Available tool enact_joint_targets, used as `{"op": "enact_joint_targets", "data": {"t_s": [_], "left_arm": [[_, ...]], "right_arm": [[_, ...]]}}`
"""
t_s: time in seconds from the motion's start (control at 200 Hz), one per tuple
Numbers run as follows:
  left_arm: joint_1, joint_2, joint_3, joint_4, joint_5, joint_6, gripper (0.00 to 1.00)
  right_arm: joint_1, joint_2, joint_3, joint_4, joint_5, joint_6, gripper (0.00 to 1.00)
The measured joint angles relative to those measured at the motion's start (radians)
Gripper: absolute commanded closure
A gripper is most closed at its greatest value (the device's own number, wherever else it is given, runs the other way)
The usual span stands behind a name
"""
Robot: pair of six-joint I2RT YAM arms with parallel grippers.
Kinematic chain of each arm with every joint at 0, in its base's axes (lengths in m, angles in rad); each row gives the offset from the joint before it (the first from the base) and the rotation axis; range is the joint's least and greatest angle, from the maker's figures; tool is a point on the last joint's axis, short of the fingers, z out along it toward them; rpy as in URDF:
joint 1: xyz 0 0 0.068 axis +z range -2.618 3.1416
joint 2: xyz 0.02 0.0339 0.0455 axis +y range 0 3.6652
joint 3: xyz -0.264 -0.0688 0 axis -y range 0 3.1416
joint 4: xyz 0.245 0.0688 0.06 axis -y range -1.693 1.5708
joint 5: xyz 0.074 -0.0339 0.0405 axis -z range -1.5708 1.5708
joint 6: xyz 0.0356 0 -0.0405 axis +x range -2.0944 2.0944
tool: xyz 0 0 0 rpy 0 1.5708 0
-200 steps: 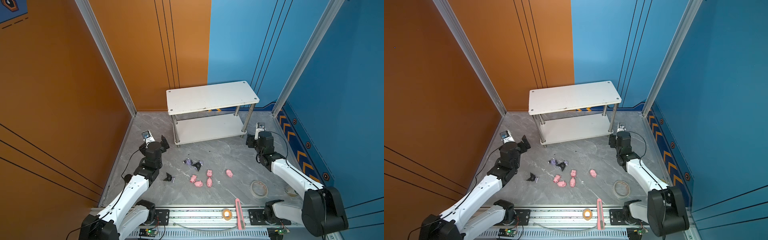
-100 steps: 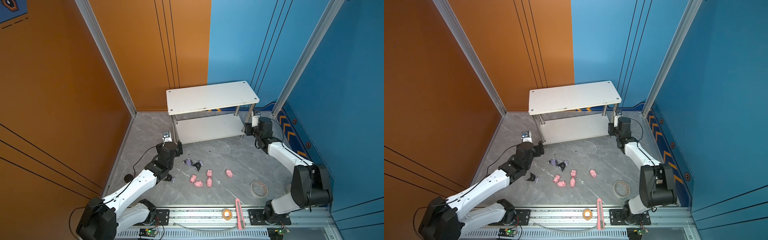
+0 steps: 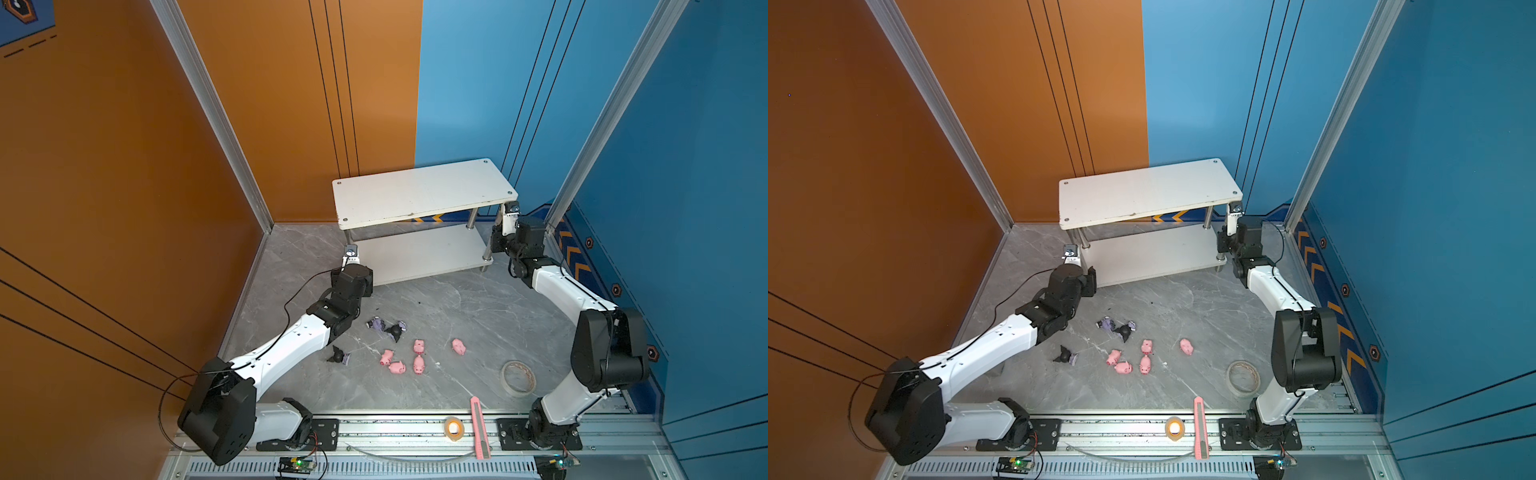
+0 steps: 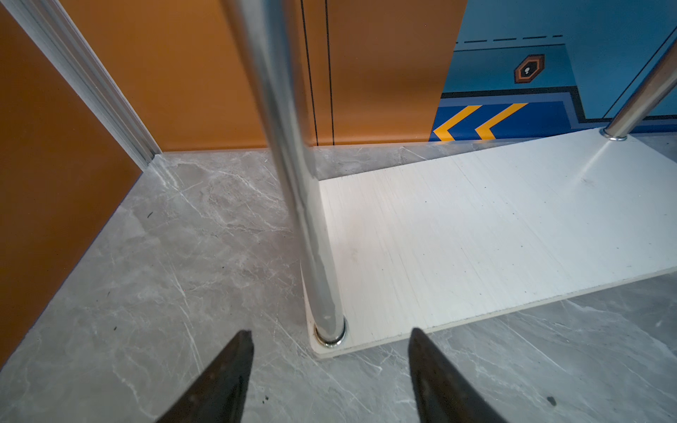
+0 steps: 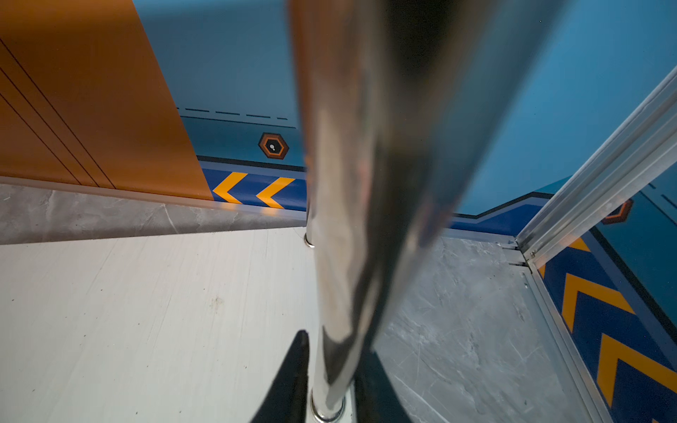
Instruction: Place and organize the plastic toys onto the shelf
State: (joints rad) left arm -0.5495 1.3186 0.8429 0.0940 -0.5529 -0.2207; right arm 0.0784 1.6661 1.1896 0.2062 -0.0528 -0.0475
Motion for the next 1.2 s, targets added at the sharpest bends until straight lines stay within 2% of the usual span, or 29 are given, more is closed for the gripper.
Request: {"op": "enact_joint_targets", "data": {"t_s": [0.1, 0.25, 0.436, 0.641, 0.926, 1.196], "left_arm": [[0.013, 0.03, 0.033, 0.002, 0.008, 0.008, 0.45], [0.041, 0.07, 0.099, -0.002, 0.032, 0.013, 0.6], [0.071, 0.089, 0.141, -0.016, 0.042, 0.022, 0.67], [0.113, 0.108, 0.175, -0.04, 0.063, 0.019, 0.82], [0.146, 0.172, 0.244, -0.046, 0.116, 0.014, 0.86], [0.146, 0.229, 0.294, -0.03, 0.183, -0.003, 0.85]], "right_arm": [[-0.001, 0.0, 0.0, 0.003, 0.0, 0.004, 1.0], [0.0, -0.014, -0.029, 0.031, -0.001, 0.015, 1.0], [0.005, -0.072, -0.096, 0.05, 0.0, 0.022, 1.0], [0.035, -0.185, -0.199, 0.035, 0.052, 0.047, 1.0], [0.111, -0.43, -0.374, -0.058, 0.23, 0.124, 1.0], [0.094, -0.436, -0.373, -0.084, 0.286, 0.145, 1.0]]}}
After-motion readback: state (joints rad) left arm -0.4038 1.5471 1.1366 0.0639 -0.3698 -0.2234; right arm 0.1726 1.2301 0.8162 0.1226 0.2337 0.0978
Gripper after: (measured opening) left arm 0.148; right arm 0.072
